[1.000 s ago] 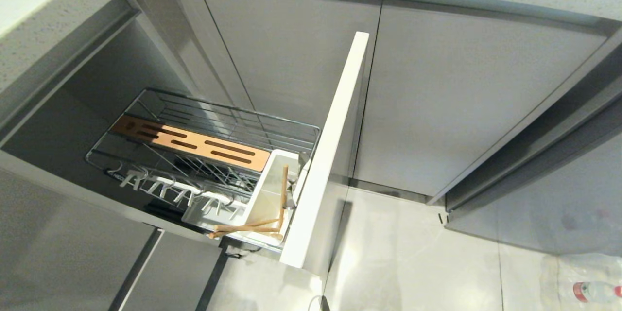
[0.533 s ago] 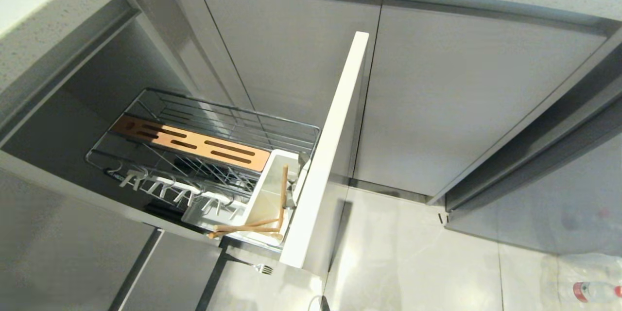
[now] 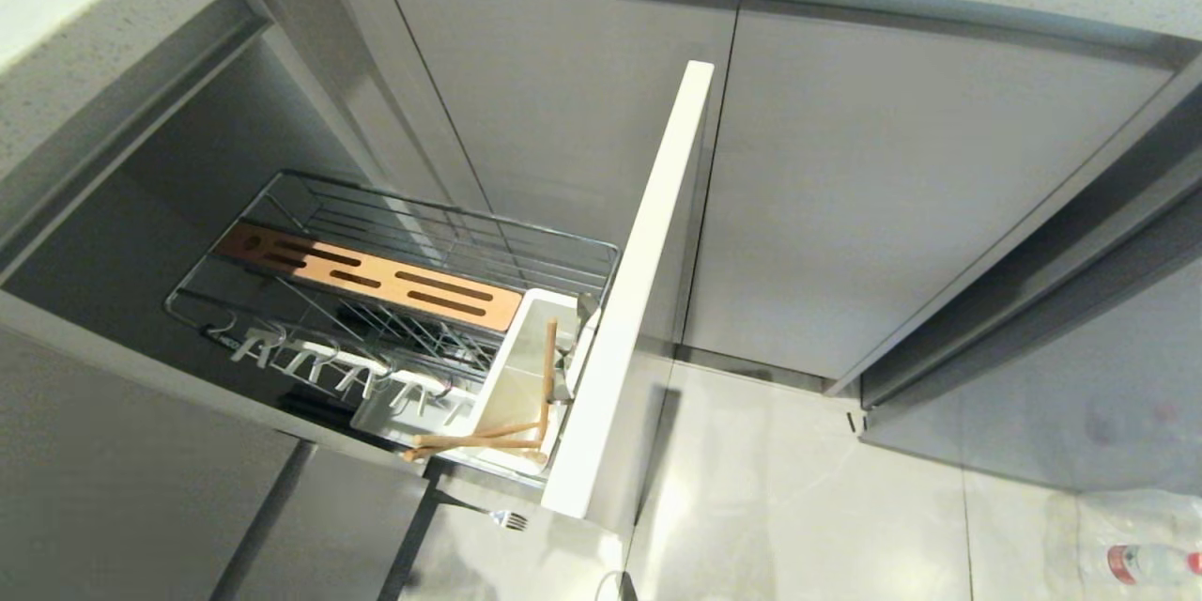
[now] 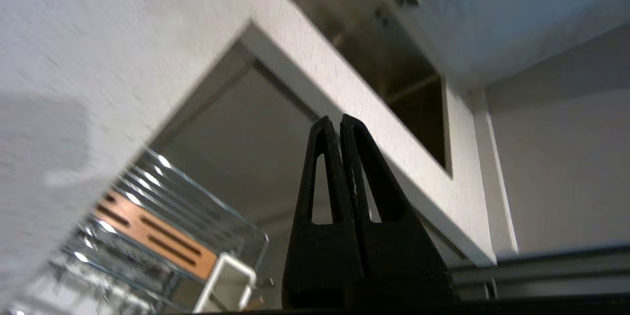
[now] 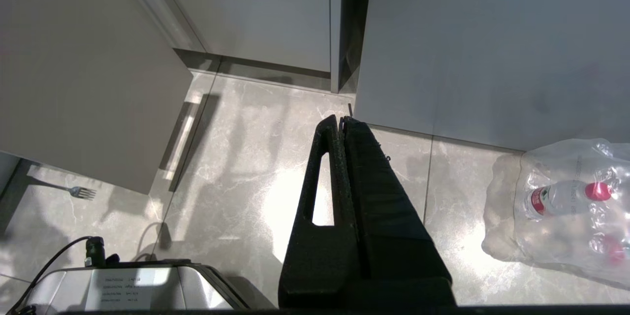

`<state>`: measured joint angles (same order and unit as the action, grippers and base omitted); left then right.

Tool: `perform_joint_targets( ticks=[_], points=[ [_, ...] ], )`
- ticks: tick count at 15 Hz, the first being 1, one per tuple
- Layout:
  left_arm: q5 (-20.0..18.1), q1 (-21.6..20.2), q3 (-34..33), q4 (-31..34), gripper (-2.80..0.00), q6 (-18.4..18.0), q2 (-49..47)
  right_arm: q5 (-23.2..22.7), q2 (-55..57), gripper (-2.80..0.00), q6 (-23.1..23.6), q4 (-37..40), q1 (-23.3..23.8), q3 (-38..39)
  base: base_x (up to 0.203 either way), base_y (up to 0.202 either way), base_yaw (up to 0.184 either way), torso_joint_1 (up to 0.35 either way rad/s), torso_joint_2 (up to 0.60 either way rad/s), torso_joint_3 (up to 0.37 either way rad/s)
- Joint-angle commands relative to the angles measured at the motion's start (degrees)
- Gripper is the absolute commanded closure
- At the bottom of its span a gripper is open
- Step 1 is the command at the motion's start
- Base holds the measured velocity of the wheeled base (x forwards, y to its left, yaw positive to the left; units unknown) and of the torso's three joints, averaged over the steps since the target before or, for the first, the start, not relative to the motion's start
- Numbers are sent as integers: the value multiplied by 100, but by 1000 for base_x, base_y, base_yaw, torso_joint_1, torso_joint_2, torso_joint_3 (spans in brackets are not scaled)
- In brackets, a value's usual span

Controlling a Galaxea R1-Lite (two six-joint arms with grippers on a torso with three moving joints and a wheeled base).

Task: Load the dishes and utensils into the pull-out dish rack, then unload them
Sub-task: Close the cupboard

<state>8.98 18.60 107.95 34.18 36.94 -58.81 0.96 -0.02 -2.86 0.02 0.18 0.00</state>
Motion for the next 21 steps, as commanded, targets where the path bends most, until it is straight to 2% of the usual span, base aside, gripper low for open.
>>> perform_joint_targets(
  ticks=[1, 3, 6, 11, 13, 17, 21],
  points=[
    [-39, 333, -121, 74, 0, 114, -415, 0, 2, 0, -4, -2, -1, 9, 0, 0, 0, 0, 0, 0],
    [-227, 672, -225, 192, 0, 309, -597, 0, 2, 0, -4, -2, -1, 9, 0, 0, 0, 0, 0, 0],
    [-491, 1586, -485, 347, 0, 478, -880, 0, 2, 0, -4, -2, -1, 9, 0, 0, 0, 0, 0, 0],
    [-535, 2954, -940, 377, 0, 543, -1587, 0, 2, 0, -4, -2, -1, 9, 0, 0, 0, 0, 0, 0],
    [-536, 3170, -966, 523, 0, 529, -1986, 0, 2, 0, -4, -2, -1, 9, 0, 0, 0, 0, 0, 0],
    [-584, 3341, -908, 721, 0, 441, -2528, 0, 2, 0, -4, -2, -1, 9, 0, 0, 0, 0, 0, 0],
    [-547, 4042, -568, 730, 0, 385, -2976, 0, 2, 0, -4, 5, -1, 9, 0, 0, 0, 0, 0, 0]
  ],
)
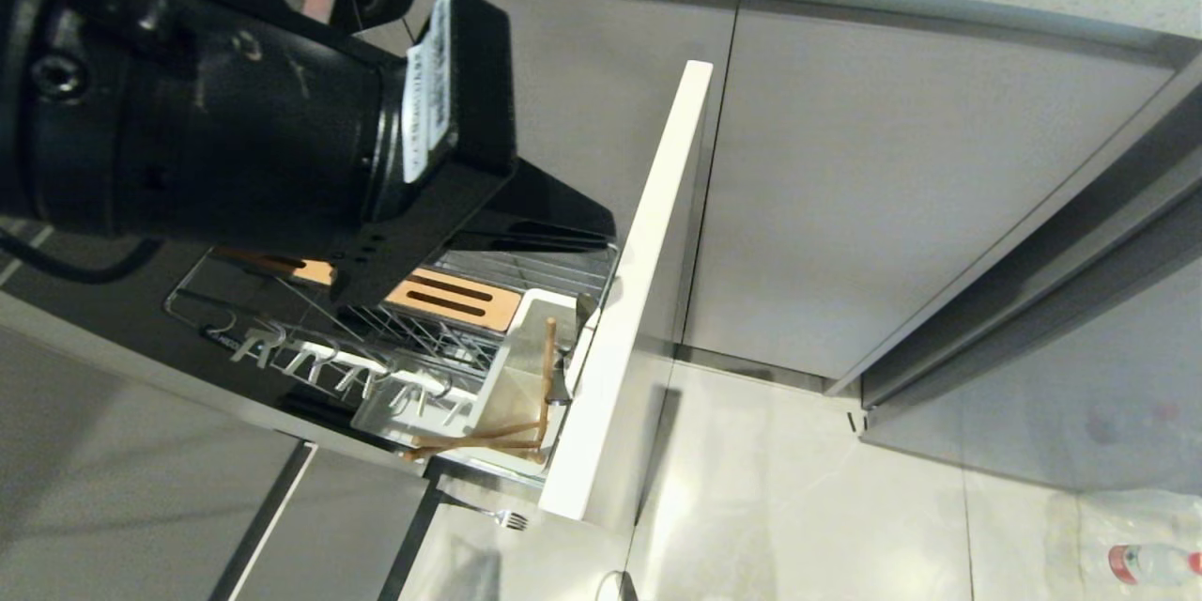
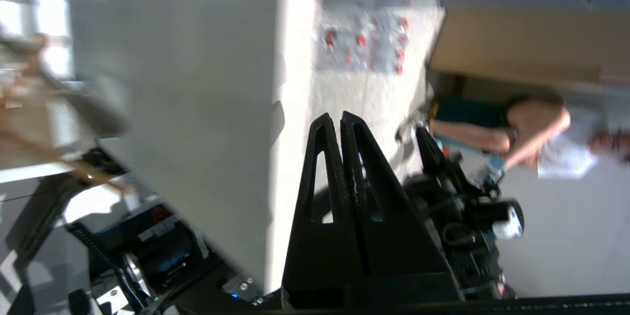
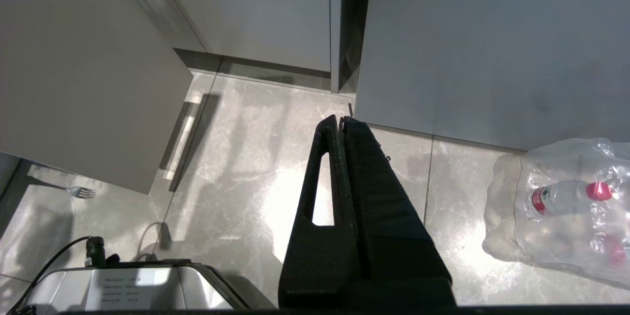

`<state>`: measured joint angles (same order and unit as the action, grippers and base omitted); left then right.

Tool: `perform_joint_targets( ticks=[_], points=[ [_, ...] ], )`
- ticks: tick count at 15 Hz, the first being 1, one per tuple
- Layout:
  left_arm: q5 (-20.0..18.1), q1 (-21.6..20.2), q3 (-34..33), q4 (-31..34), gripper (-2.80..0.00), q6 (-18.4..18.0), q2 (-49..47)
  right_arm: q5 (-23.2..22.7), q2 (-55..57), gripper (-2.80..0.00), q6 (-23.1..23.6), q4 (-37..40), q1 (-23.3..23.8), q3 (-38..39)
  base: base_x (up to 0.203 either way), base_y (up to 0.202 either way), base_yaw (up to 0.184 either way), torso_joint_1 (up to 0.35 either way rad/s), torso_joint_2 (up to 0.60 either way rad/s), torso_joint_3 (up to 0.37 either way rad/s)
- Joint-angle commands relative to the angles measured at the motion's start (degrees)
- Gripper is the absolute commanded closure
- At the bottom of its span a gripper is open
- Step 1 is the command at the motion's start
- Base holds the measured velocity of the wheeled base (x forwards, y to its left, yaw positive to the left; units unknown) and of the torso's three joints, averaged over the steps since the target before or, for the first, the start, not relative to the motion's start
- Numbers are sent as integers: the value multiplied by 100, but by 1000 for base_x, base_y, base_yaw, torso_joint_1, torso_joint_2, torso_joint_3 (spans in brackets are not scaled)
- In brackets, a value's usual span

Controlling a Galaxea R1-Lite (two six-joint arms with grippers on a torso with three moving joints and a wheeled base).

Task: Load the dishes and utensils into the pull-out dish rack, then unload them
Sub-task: Close the cupboard

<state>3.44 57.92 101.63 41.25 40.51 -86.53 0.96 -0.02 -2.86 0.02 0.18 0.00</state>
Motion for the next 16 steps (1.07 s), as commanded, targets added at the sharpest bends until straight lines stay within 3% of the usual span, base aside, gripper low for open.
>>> perform_joint_targets(
  ticks=[1, 5, 9, 14, 16],
  points=[
    [20, 231, 157, 23, 0, 20, -300, 0, 2, 0, -4, 4, -1, 9, 0, 0, 0, 0, 0, 0],
    [100, 444, 271, 48, 0, -33, -703, 0, 2, 0, -4, 6, -1, 9, 0, 0, 0, 0, 0, 0],
    [450, 513, 524, 493, 0, -43, -1074, 0, 2, 0, -4, -1, -1, 9, 0, 0, 0, 0, 0, 0],
    [2260, 513, 810, 913, 0, -61, -1317, 0, 2, 0, -4, -2, -1, 9, 0, 0, 0, 0, 0, 0],
    [2775, 513, 851, 1019, 0, -62, -1319, 0, 2, 0, -4, -2, -1, 9, 0, 0, 0, 0, 0, 0]
  ],
)
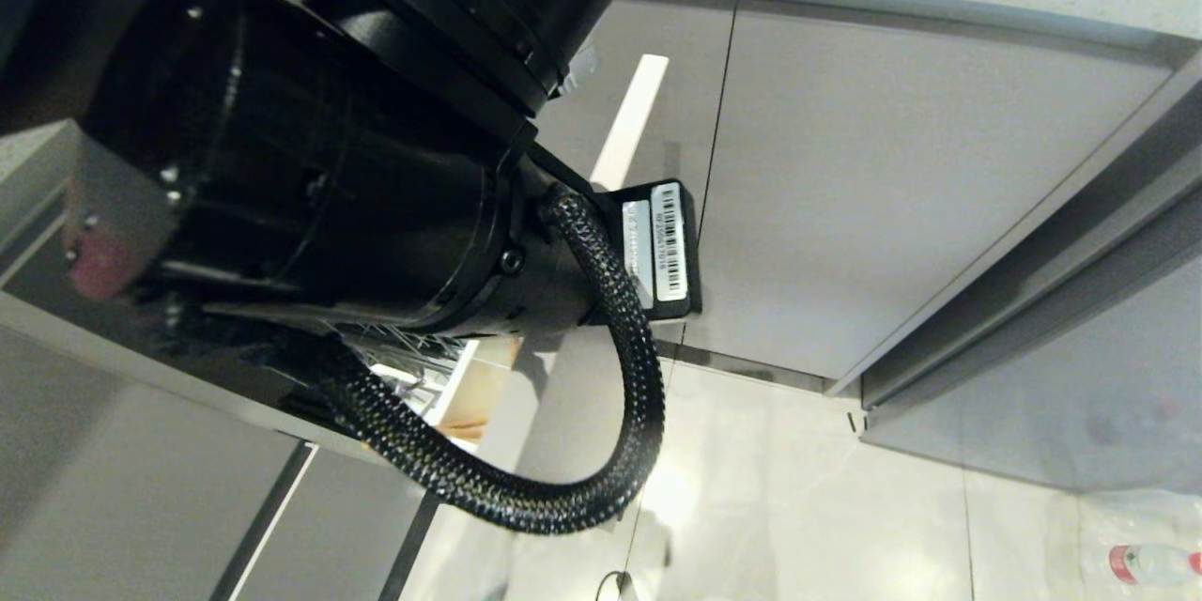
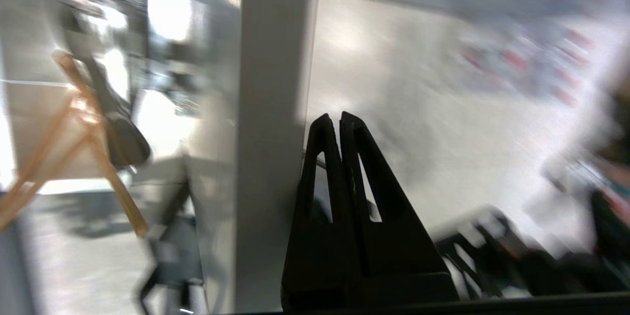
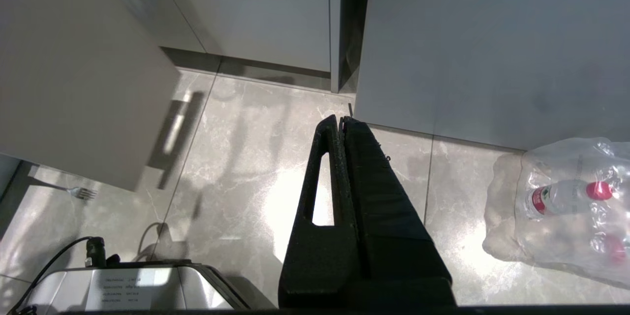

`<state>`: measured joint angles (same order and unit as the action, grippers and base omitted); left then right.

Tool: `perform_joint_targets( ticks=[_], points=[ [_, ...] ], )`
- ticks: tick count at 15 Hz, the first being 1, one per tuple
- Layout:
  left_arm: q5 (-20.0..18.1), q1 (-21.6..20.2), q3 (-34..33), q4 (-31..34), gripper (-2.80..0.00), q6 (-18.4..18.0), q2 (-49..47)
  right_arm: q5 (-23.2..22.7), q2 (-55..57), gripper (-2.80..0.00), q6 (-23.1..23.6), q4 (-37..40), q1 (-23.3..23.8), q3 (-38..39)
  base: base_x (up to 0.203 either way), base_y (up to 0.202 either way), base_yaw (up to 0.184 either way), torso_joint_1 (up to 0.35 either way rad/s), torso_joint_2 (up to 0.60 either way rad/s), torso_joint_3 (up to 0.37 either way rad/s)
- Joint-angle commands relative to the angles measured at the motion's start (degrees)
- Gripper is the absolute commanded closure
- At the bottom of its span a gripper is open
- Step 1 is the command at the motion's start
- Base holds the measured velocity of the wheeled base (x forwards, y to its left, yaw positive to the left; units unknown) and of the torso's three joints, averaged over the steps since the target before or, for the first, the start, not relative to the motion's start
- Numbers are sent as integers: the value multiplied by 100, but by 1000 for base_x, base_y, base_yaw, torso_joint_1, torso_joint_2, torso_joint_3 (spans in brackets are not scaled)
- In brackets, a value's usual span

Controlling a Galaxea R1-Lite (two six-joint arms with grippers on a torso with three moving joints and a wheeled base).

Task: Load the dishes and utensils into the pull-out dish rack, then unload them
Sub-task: Close the cupboard

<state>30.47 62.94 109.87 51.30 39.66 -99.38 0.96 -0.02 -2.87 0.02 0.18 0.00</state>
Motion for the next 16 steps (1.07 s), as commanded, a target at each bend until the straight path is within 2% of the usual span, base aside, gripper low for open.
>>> perform_joint_targets(
  ticks=[1, 5, 6, 11, 14, 16],
  points=[
    [409, 10, 32, 58, 0, 19, -30, 0, 2, 0, -3, -2, -1, 9, 0, 0, 0, 0, 0, 0],
    [1858, -173, 25, 469, 0, -154, 34, 0, 2, 0, -3, -2, -1, 9, 0, 0, 0, 0, 0, 0],
    [2015, -320, 25, 608, 0, -177, 96, 0, 2, 0, -3, -2, -1, 9, 0, 0, 0, 0, 0, 0],
    [2480, -958, 33, 1490, 0, -394, 446, 0, 2, 0, -3, 2, -1, 9, 0, 0, 0, 0, 0, 0],
    [2559, -1271, 35, 1698, 0, -432, 530, 0, 2, 0, -3, -2, -1, 9, 0, 0, 0, 0, 0, 0],
    [2635, -1751, 71, 1763, 0, -524, 576, 0, 2, 0, -3, -2, -1, 9, 0, 0, 0, 0, 0, 0]
  ],
)
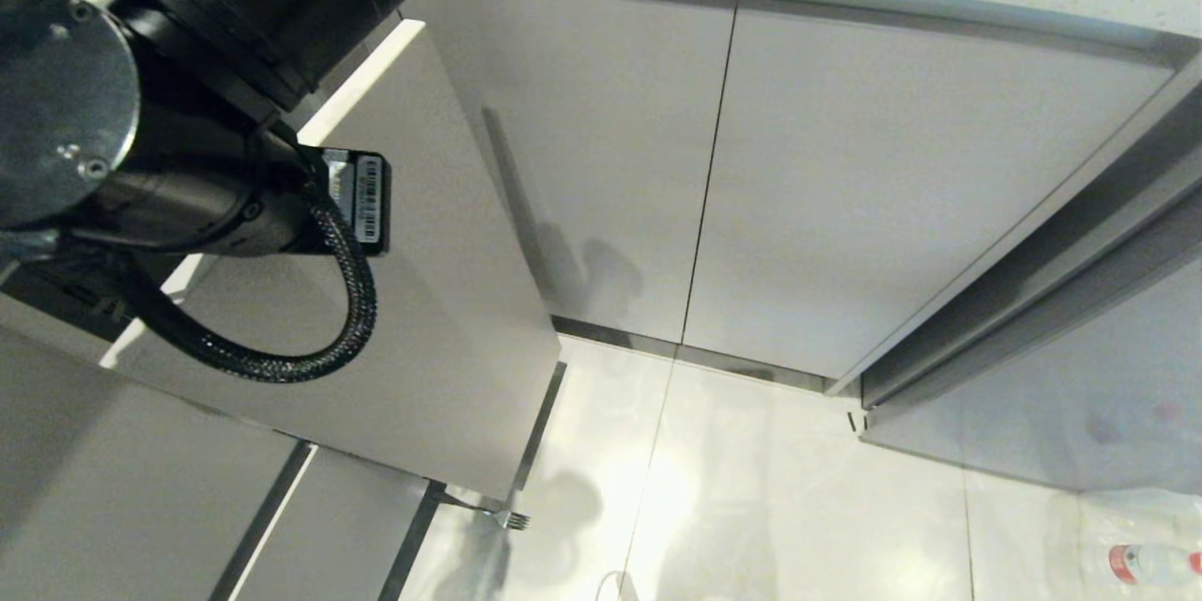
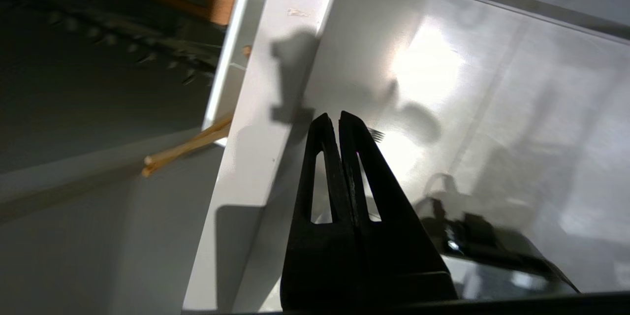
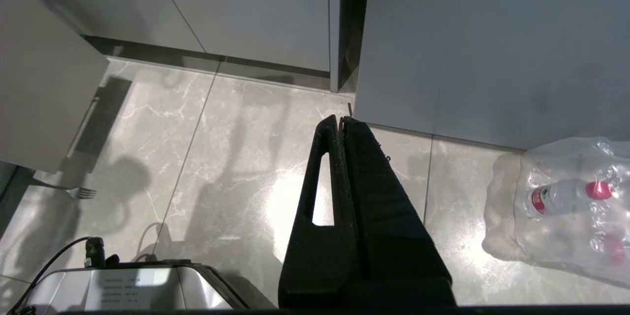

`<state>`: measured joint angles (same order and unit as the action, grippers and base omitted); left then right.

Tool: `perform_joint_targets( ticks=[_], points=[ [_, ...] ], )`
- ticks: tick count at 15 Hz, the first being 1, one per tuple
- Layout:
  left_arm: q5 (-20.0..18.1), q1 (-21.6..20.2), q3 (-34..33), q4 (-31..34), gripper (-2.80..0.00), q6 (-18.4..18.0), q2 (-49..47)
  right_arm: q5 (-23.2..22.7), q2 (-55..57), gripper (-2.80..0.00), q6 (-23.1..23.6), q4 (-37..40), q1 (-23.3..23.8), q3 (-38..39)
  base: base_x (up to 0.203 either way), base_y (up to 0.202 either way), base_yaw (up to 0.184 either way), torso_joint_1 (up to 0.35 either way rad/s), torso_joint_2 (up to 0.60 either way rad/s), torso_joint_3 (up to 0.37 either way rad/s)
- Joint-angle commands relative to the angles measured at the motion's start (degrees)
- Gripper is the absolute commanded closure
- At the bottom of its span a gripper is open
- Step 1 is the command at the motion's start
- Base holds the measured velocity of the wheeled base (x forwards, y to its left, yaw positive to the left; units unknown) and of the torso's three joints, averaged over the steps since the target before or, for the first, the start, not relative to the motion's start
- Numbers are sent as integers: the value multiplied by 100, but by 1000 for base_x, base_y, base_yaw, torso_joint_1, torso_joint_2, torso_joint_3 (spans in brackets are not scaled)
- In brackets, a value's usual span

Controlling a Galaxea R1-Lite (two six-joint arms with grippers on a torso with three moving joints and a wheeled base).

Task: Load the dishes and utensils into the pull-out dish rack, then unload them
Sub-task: Close the cupboard

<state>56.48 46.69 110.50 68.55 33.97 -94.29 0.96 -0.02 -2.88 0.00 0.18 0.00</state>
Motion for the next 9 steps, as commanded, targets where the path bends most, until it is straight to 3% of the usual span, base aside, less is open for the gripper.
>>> perform_joint_targets(
  ticks=[1, 3, 4, 9],
  points=[
    [51, -437, 21, 43, 0, -55, 120, 0, 2, 0, -2, 0, -1, 9, 0, 0, 0, 0, 0, 0],
    [70, -895, 40, 6, 0, -289, 278, 0, 2, 0, -2, 2, -1, 9, 0, 0, 0, 0, 0, 0],
    [68, -883, 42, -20, 0, -341, 337, 0, 2, 0, -2, 6, -1, 9, 0, 0, 0, 0, 0, 0],
    [18, 79, 36, -139, 0, -312, 475, 0, 2, 0, -2, 0, -1, 9, 0, 0, 0, 0, 0, 0]
  ],
)
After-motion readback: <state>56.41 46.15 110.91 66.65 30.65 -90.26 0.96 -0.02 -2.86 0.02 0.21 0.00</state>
